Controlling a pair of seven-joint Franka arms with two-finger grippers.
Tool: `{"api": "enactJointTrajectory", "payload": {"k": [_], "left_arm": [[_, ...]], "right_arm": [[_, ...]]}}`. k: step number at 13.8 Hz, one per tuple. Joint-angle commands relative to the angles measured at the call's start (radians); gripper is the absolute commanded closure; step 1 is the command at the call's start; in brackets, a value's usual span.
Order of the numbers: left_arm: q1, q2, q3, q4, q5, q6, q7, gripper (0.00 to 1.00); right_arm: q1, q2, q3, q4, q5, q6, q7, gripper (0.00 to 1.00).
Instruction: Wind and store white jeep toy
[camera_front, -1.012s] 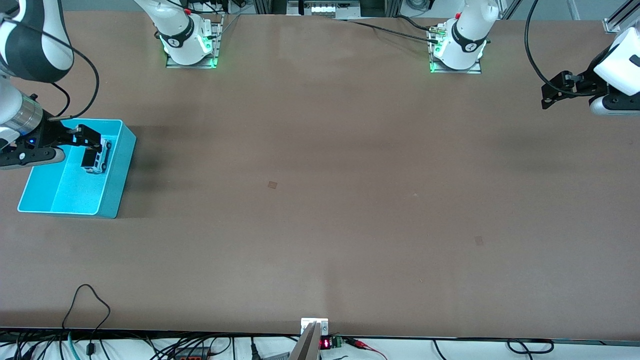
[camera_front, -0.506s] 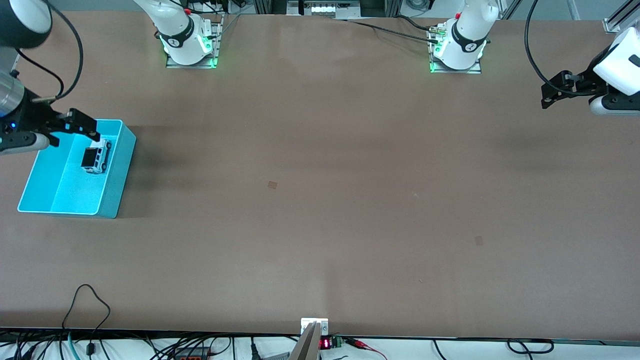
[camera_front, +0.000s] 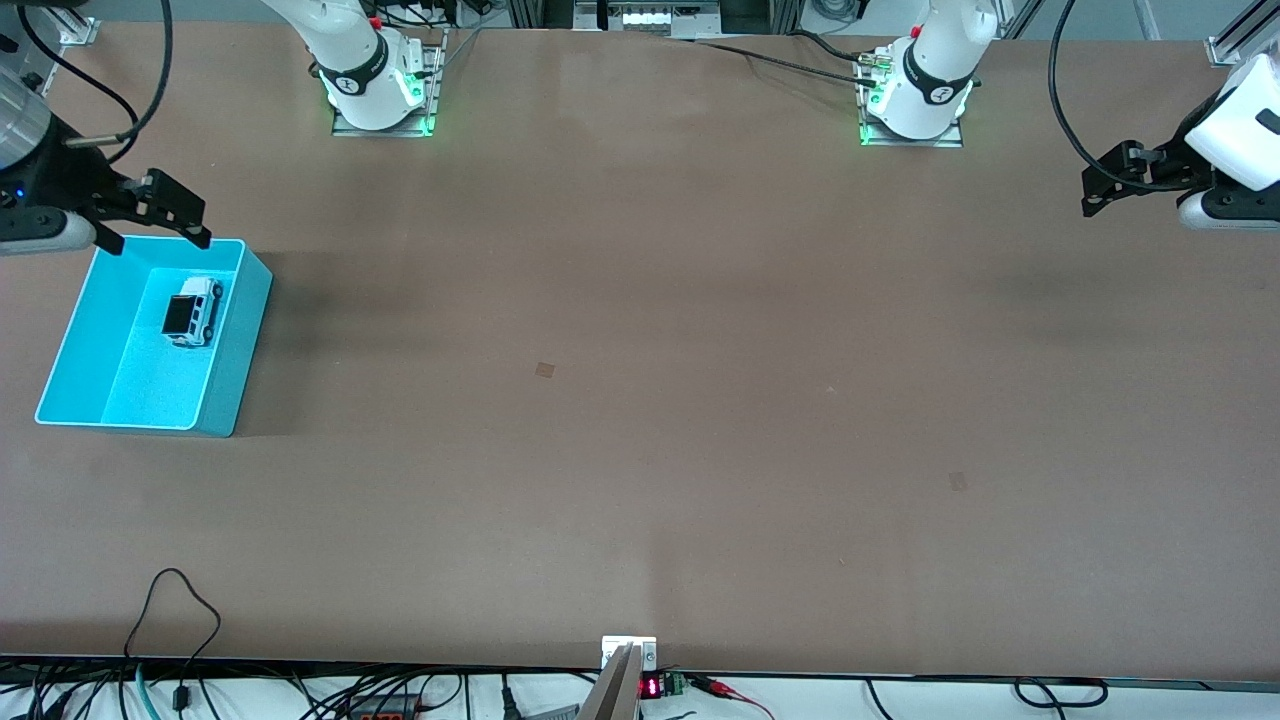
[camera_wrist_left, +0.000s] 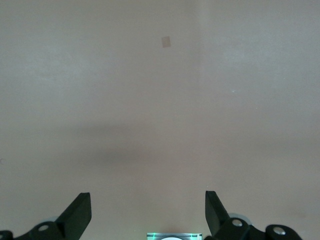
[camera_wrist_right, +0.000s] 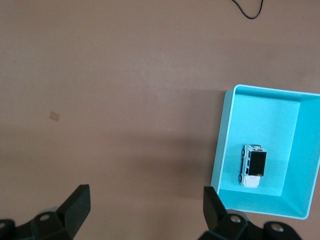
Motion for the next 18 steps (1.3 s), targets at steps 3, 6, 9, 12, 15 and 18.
{"api": "enactJointTrajectory", "payload": {"k": [3,6,9,12,15,18], "left_arm": [[0.006,-0.004,-0.003,0.036,0.005,-0.023,0.02,0.0],[0.006,-0.004,-0.003,0.037,0.003,-0.023,0.018,0.0],[0.006,-0.004,-0.003,0.035,0.003,-0.021,0.018,0.0],[0.006,-0.004,-0.005,0.035,0.003,-0.021,0.018,0.0],[0.004,-0.006,-0.009,0.035,0.002,-0.023,0.018,0.0],[0.004,-0.007,-0.011,0.035,0.002,-0.024,0.018,0.0]], "right_arm": [[-0.005,-0.067,-0.009,-0.019,-0.001,-0.056,0.031,0.0],[0.0,-0.061,-0.007,-0.01,-0.004,-0.058,0.029,0.0],[-0.011,0.026,-0.009,0.061,-0.001,-0.042,0.041,0.0],[-0.005,0.065,-0.009,0.122,-0.008,-0.056,0.047,0.0],[-0.002,0.061,-0.009,0.119,-0.009,-0.058,0.051,0.0],[-0.002,0.061,-0.007,0.122,-0.006,-0.058,0.054,0.0]]}}
